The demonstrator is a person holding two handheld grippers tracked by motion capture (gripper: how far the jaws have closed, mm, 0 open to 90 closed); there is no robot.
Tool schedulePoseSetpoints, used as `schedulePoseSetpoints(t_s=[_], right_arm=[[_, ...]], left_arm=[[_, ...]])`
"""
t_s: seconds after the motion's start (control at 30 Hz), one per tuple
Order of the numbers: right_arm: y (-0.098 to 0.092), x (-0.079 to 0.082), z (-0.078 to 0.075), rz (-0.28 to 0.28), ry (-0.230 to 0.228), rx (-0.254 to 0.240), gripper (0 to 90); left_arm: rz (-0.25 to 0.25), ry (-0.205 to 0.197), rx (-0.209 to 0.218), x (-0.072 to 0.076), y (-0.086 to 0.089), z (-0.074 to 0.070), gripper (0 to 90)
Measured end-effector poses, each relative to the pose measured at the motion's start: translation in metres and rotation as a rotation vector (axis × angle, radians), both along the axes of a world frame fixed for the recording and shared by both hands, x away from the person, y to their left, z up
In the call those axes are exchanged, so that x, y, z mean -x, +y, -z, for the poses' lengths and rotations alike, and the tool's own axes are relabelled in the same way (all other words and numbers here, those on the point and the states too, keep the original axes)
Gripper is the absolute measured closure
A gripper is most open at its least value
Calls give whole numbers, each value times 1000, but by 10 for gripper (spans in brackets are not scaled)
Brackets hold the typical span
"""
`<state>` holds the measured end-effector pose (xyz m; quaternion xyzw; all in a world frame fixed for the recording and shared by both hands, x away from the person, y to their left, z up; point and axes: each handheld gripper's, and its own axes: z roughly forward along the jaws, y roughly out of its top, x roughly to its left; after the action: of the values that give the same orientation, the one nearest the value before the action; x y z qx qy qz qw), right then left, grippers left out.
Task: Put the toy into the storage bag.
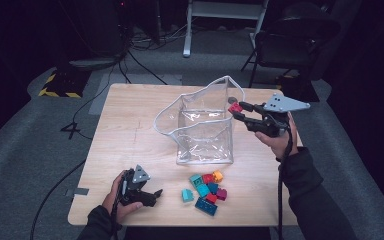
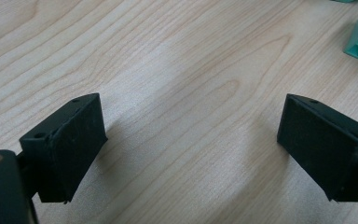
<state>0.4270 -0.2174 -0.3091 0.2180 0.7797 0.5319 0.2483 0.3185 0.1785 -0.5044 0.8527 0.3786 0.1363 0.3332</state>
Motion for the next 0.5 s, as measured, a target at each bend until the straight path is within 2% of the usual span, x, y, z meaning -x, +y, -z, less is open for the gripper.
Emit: schedulePoseSetpoints(t_s=[0.27, 0.33, 0.5], right_arm=[[16, -15, 1, 13, 35, 10, 597], [20, -18, 0, 10, 53, -1, 597], [29, -25, 2, 25, 55, 27, 597]], left_arm=[[0, 0, 0, 0, 0, 0, 79], [0, -1, -1, 0, 0, 0, 79], [0, -1, -1, 0, 0, 0, 79]])
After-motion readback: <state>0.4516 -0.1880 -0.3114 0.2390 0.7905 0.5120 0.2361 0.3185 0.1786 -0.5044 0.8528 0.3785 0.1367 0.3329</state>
